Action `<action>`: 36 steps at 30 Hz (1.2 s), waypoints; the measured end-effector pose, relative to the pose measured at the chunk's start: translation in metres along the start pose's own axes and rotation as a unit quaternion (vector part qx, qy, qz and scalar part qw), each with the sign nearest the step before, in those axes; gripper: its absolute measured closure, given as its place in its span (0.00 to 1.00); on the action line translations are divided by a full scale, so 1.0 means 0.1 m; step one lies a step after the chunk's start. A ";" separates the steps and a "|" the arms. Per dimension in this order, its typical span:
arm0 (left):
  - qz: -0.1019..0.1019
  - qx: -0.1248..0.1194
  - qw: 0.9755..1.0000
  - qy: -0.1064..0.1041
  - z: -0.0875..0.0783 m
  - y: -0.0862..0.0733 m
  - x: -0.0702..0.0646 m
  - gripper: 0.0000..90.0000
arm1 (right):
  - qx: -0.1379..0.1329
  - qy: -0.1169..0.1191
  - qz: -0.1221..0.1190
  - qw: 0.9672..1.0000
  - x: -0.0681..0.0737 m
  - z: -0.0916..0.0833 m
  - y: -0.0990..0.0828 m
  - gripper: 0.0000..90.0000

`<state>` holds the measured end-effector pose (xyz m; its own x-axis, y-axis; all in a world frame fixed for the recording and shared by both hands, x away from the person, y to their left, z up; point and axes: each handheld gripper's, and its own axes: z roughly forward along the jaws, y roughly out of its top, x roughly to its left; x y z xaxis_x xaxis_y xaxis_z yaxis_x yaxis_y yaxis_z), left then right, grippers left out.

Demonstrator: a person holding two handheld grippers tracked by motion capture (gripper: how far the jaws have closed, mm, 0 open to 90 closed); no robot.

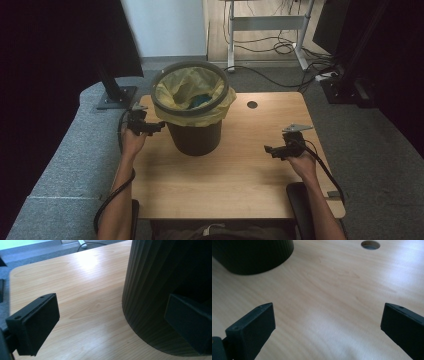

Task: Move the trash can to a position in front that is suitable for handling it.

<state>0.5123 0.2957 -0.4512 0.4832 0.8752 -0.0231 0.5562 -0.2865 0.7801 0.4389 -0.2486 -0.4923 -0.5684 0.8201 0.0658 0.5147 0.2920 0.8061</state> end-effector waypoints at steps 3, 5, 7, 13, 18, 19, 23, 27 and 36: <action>0.008 0.000 1.000 -0.007 0.03 0.02 -0.09 0.00 | -0.005 -0.003 0.002 1.000 -0.01 0.07 0.09 0.00; 0.015 0.000 1.000 -0.014 0.05 0.04 -0.15 0.00 | -0.004 -0.006 0.000 1.000 -0.01 0.12 0.15 0.00; 0.023 -0.001 0.999 -0.023 0.08 0.06 -0.22 0.00 | -0.008 -0.006 0.000 1.000 0.00 0.18 0.20 0.00; -0.001 -0.007 1.000 -0.001 0.11 0.20 -0.20 0.00 | -0.008 -0.009 -0.002 1.000 0.04 0.35 0.37 0.00; -0.008 -0.015 1.000 -0.008 0.15 0.31 -0.14 0.00 | -0.013 -0.006 -0.002 1.000 0.08 0.46 0.48 0.00; -0.003 -0.015 1.000 -0.004 0.16 0.32 -0.15 0.00 | -0.010 -0.008 0.002 1.000 0.08 0.48 0.51 0.00; 0.000 -0.015 1.000 -0.020 0.18 0.33 -0.21 0.00 | -0.020 -0.012 0.006 1.000 0.05 0.55 0.59 0.00; 0.013 -0.015 0.999 -0.040 0.23 0.35 -0.35 0.00 | -0.019 -0.023 0.008 1.000 0.02 0.61 0.67 0.00; 0.039 -0.014 0.996 -0.074 0.35 0.40 -0.68 0.00 | -0.041 -0.029 0.037 0.998 -0.09 0.63 0.71 0.00</action>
<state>0.5255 0.2115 -0.4401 0.6203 0.7826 -0.0526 0.4945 -0.3382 0.8007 0.5205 -0.2045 -0.4729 -0.4918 0.8655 0.0949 0.4982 0.1903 0.8459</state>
